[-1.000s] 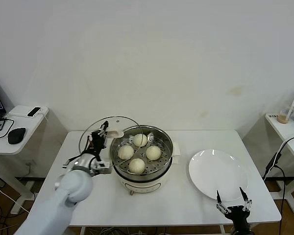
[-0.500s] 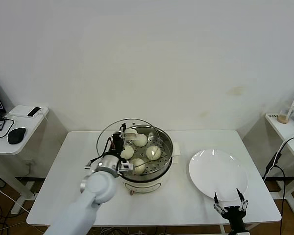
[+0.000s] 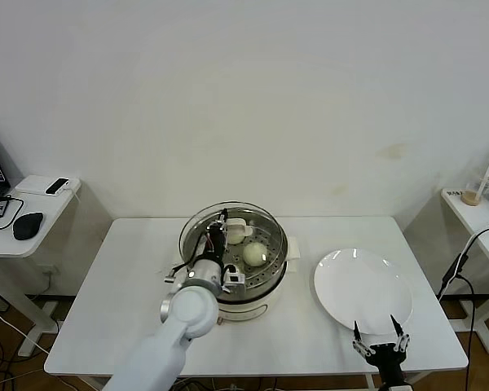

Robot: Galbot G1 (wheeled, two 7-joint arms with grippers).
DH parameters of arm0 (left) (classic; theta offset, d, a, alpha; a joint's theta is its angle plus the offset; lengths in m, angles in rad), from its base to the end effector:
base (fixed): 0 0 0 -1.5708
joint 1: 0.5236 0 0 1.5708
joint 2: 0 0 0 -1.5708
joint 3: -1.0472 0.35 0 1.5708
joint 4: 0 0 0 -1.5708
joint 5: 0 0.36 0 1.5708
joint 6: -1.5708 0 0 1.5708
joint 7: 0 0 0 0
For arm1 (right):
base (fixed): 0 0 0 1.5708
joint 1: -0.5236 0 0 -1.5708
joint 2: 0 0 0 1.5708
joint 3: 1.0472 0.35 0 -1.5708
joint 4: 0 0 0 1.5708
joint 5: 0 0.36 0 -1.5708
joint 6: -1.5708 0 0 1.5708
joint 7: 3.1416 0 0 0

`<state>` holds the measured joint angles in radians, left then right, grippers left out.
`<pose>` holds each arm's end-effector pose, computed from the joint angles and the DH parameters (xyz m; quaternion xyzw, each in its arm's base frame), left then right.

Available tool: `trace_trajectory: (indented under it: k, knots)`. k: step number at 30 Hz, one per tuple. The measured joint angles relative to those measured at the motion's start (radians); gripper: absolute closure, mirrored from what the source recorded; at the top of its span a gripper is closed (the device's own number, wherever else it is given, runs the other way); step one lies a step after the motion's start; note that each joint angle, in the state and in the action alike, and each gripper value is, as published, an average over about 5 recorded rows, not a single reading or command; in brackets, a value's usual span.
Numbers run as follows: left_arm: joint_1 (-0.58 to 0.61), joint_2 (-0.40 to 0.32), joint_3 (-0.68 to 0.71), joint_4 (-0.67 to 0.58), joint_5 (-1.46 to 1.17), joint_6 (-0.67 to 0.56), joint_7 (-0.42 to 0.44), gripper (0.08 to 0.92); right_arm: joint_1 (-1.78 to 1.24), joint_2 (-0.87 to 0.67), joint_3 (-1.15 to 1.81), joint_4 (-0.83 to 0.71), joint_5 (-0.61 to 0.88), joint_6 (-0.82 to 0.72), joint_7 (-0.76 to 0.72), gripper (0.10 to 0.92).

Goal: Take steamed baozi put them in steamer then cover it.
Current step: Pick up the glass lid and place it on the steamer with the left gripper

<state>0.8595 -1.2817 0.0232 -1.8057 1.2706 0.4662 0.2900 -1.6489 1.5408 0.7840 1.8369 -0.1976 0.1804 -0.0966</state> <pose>0.3511 -0.0986 -0.2459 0.0703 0.7241 0.6855 0.0275 0.1337 -0.0970 -0.3982 -0.0324 -0.9808 0.1677 0.0943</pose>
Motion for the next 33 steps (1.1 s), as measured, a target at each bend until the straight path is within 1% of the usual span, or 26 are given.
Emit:
trace_trajectory:
  k: [12, 20, 33]
  knots:
    - [0.006, -0.032, 0.004, 0.038, 0.032, -0.010, 0.002, 0.851, -0.004, 0.001, -0.010, -0.001, -0.008, 0.000, 0.001, 0.203]
    - [0.004, -0.040, 0.005, 0.055, 0.044, -0.016, -0.003, 0.851, -0.007, 0.001, -0.010, -0.001, -0.010, -0.001, 0.001, 0.203]
    - [0.019, -0.029, 0.003, 0.033, 0.036, -0.016, 0.014, 0.851, -0.008, 0.004, -0.017, -0.001, -0.017, -0.001, 0.000, 0.203]
